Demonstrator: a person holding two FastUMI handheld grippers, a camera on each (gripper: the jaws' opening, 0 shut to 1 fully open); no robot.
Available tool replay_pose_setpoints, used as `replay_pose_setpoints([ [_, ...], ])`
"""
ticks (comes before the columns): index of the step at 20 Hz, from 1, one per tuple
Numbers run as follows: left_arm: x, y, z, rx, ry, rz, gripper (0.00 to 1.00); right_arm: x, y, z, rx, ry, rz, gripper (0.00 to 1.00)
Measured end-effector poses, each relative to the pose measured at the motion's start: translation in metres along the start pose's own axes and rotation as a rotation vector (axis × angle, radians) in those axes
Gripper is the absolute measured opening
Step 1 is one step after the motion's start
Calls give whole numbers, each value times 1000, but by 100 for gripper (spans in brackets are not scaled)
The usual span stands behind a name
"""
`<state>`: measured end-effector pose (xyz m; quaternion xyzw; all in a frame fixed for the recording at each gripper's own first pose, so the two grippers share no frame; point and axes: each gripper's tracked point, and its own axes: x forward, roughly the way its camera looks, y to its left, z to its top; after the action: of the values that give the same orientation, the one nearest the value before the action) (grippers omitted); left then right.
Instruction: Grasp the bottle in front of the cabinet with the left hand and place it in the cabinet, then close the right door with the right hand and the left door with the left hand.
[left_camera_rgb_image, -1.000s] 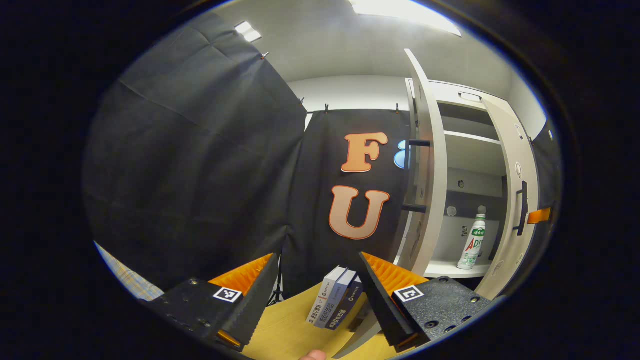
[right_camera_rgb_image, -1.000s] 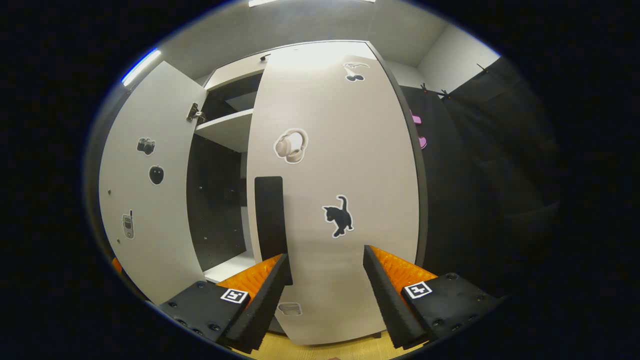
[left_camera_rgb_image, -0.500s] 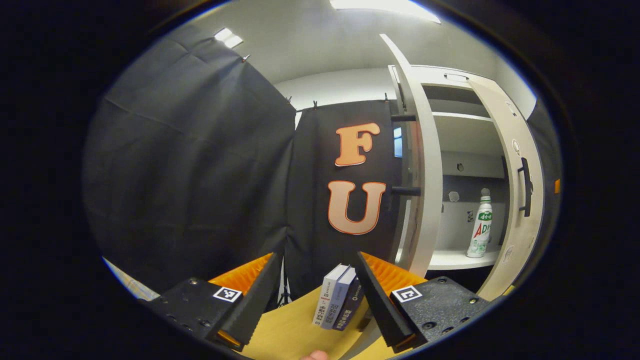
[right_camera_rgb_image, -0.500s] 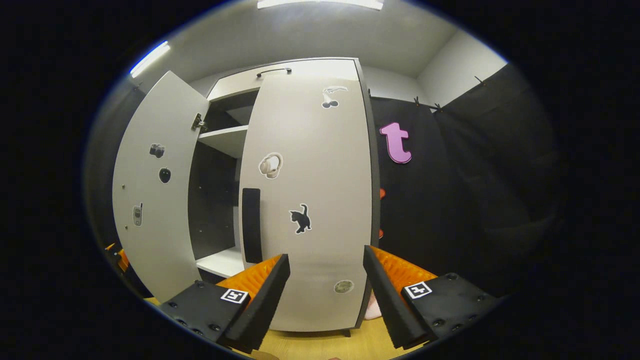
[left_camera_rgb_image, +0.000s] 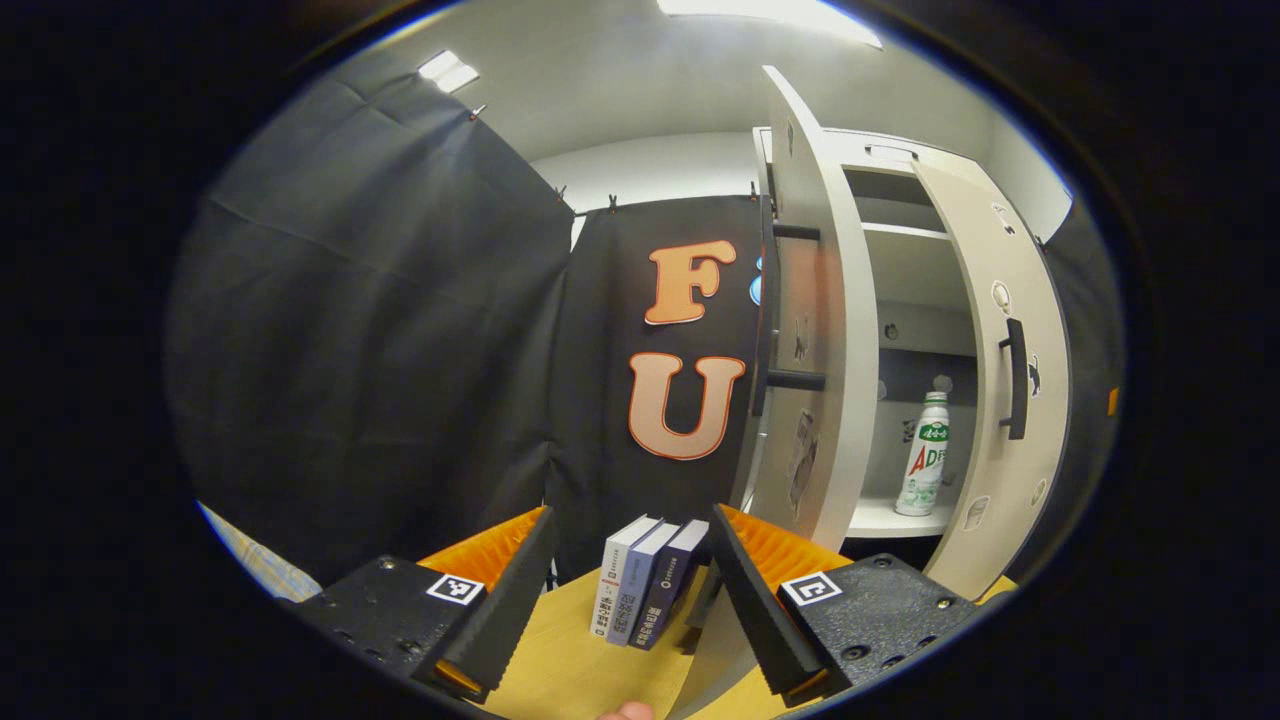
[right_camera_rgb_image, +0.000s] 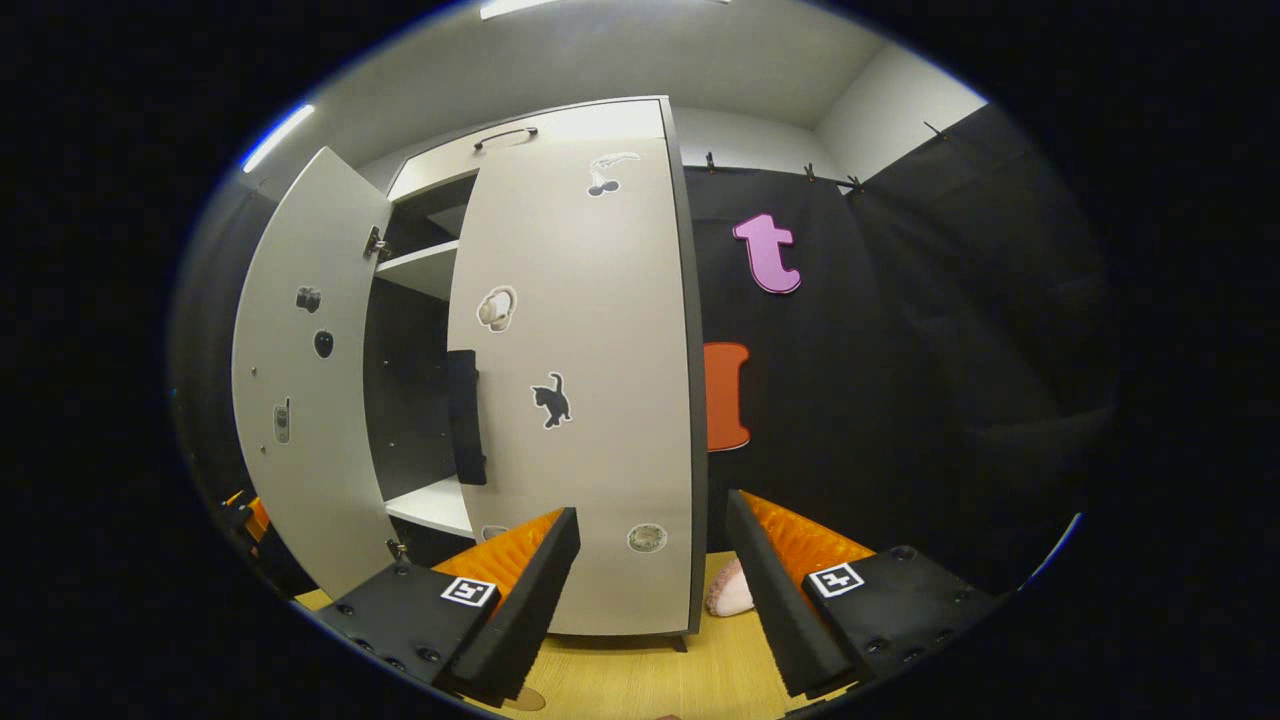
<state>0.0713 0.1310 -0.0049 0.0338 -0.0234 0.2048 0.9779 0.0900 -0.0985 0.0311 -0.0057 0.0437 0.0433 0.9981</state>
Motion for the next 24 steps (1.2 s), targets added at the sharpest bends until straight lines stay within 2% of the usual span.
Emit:
replay_pose_setpoints([
  [4,-9,-32,-3,6,10,-35,93,-6,-15,-1,-11,2,-11,97],
  [5,-11,-42,-4,3,15,-52,88,-8,-18,-1,-14,1,-13,97],
  [7,-11,-63,-9,-6,28,-89,88,-11,-22,0,-19,0,-17,97],
  [8,-9,-74,-12,-8,30,-113,93,-12,-24,0,-20,3,-17,97],
  [11,-7,-108,-18,-19,50,-171,93,-17,-30,2,-25,0,-24,97],
  [12,-5,-116,-20,-33,58,-180,89,-17,-32,2,-27,-2,-27,97],
  [13,-4,-124,-19,-49,62,-193,90,-19,-34,3,-27,-4,-32,97],
  [14,-3,-129,-15,-58,59,-201,94,-20,-36,4,-26,-6,-36,97],
  [16,1,-132,0,-61,30,-208,95,-22,-40,5,-16,-9,-47,97],
  [20,11,-136,32,-63,-13,-208,94,-24,-47,0,11,1,-69,97],
  [21,14,-141,40,-73,-20,-217,95,-24,-47,-1,17,4,-70,97],
  [22,18,-148,47,-86,-28,-231,91,-24,-47,-3,23,8,-72,97],
  [23,22,-154,51,-97,-34,-245,94,-26,-48,-4,25,12,-74,97],
  [24,25,-161,55,-110,-40,-261,91,-26,-49,-5,24,14,-79,97],
])
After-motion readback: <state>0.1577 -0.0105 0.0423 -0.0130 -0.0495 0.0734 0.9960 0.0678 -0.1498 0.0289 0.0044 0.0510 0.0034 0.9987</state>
